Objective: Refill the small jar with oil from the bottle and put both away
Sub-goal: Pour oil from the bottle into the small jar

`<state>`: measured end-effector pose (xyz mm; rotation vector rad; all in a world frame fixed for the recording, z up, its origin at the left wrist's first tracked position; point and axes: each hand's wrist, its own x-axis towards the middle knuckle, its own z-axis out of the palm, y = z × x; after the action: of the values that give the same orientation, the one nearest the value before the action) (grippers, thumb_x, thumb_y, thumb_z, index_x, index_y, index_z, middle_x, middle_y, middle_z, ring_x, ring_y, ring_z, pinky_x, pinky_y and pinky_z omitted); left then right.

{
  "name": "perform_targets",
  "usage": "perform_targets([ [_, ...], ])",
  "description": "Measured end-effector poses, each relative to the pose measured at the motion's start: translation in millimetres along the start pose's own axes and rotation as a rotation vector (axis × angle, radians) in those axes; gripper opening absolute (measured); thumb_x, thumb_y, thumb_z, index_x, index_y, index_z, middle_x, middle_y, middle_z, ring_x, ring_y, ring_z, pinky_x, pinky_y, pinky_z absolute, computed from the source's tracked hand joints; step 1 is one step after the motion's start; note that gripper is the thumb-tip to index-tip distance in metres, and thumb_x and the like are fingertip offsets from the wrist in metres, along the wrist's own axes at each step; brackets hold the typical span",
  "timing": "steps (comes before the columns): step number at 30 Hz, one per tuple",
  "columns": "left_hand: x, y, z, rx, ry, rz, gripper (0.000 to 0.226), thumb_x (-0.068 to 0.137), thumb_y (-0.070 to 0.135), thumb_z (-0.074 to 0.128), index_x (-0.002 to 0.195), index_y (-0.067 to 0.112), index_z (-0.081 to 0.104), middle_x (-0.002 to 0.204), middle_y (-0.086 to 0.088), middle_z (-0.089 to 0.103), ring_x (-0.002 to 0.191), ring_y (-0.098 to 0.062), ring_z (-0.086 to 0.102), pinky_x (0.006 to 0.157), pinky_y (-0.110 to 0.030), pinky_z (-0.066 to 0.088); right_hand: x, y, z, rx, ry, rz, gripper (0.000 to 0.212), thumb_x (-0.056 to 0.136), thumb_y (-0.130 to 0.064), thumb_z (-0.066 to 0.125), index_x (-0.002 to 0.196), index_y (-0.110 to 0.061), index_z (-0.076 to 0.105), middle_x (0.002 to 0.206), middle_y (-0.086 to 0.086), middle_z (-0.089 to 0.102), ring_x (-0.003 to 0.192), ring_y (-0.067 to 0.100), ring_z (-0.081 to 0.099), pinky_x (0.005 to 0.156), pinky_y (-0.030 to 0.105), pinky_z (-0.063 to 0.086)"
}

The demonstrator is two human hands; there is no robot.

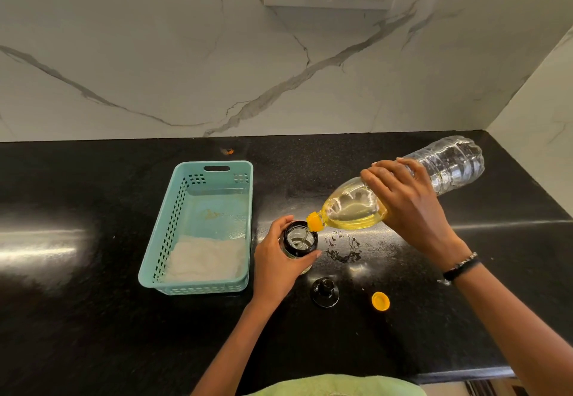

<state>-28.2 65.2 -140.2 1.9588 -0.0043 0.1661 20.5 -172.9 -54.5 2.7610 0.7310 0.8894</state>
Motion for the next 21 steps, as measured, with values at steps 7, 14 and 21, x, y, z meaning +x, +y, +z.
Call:
perform_targets([
  [7, -0.1, 0.9, 0.0, 0.008, -0.002, 0.008, 0.075, 0.056, 0.033, 0.091, 0.121, 0.031, 0.053, 0.110, 0.020, 0.062, 0.103, 0.006, 0.058, 0.091, -0.018, 0.051, -2.5, -2.5, 1.7, 0.003, -0.010, 0.001, 0.057, 0.069, -0.005, 0.079, 0.121, -0.009, 0.058, 0.118, 0.010, 0.065, 0.113, 0.029, 0.059, 0.102, 0.045, 0.032],
  [14, -0.3, 0.3, -0.1, 0.003, 0.002, 0.011, 0.075, 0.056, 0.034, 0.091, 0.121, 0.032, 0.053, 0.110, 0.018, 0.063, 0.105, 0.002, 0.059, 0.091, -0.019, 0.051, -1.3, -0.9, -1.4, 0.000, 0.011, 0.005, 0.053, 0.071, 0.001, 0.073, 0.120, -0.010, 0.058, 0.118, 0.008, 0.064, 0.113, 0.027, 0.057, 0.103, 0.045, 0.033],
  [21, -0.2, -0.8, 0.5, -0.014, 0.004, 0.013, 0.075, 0.055, 0.034, 0.091, 0.119, 0.035, 0.052, 0.110, 0.020, 0.062, 0.105, 0.002, 0.059, 0.091, -0.021, 0.052, 0.5, 2.4, -3.6, -0.020, 0.025, 0.007, 0.056, 0.069, -0.002, 0.076, 0.121, -0.010, 0.057, 0.118, 0.008, 0.064, 0.114, 0.027, 0.057, 0.103, 0.045, 0.033],
])
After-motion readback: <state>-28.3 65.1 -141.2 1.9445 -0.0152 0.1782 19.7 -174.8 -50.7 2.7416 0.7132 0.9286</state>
